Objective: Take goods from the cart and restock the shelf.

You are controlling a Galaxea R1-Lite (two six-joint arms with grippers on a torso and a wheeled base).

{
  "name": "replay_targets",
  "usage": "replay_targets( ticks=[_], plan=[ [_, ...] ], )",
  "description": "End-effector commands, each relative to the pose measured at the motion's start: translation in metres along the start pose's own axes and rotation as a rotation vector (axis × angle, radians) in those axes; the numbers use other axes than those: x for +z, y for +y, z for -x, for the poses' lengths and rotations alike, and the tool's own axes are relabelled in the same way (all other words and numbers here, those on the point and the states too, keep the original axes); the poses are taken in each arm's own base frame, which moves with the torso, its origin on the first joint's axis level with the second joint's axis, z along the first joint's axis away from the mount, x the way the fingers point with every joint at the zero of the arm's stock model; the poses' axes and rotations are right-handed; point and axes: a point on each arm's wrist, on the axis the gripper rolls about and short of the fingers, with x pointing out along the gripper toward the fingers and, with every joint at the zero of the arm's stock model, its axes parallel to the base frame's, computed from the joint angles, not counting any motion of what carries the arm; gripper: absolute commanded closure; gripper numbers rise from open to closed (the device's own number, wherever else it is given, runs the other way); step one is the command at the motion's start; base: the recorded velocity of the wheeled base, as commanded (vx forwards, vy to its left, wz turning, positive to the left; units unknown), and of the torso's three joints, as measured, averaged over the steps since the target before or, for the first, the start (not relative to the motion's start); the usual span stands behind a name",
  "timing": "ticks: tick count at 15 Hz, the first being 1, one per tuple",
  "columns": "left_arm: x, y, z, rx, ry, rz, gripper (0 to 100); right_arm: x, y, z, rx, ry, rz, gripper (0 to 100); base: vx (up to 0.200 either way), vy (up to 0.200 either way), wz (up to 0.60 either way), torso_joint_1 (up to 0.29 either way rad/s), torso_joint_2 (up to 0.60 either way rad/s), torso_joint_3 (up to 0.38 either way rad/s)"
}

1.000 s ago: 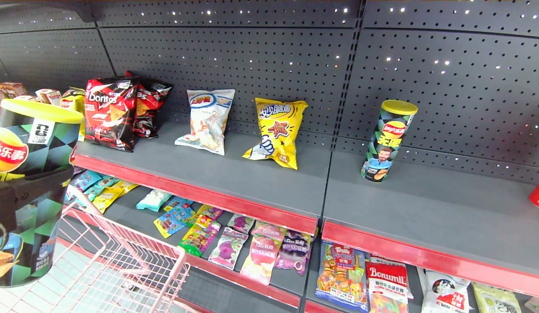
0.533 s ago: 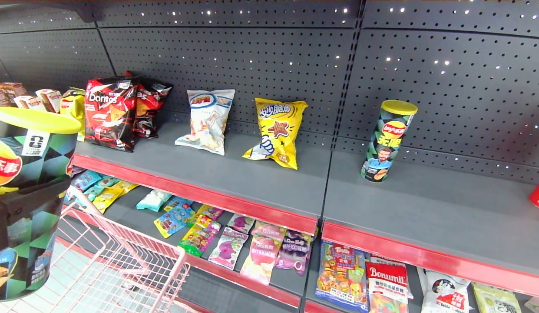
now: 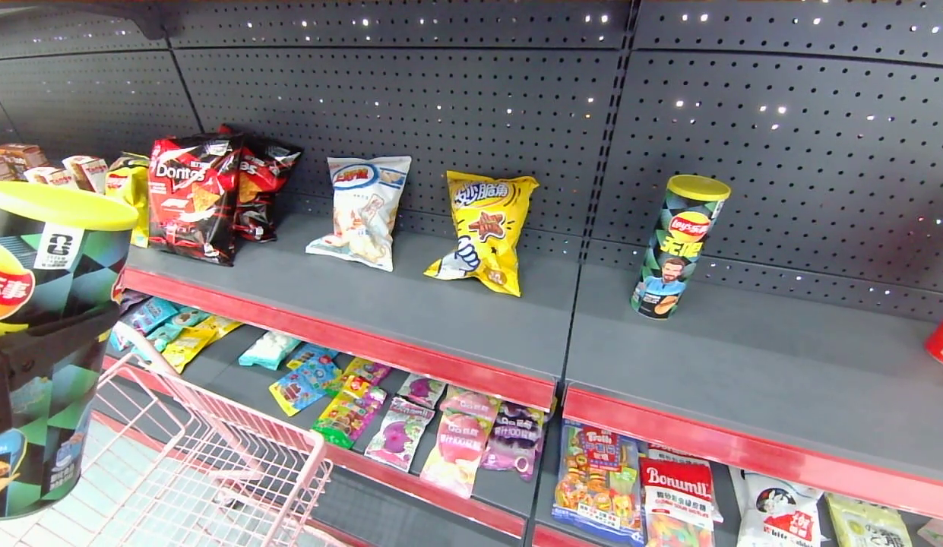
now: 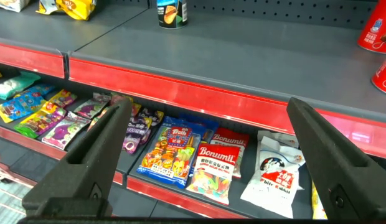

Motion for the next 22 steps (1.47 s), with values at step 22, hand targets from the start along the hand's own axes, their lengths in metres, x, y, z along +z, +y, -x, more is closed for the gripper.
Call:
replay_targets(
  ticks=[22],
  plan=[
    [-0.012,0.003,-0.019,0.193,0.039,-0.024,100,0.0,0.0,0.0,0.002,0.001,0.0,0,0.009,0.0,-0.22,0.003,0.0,0.0]
  ],
)
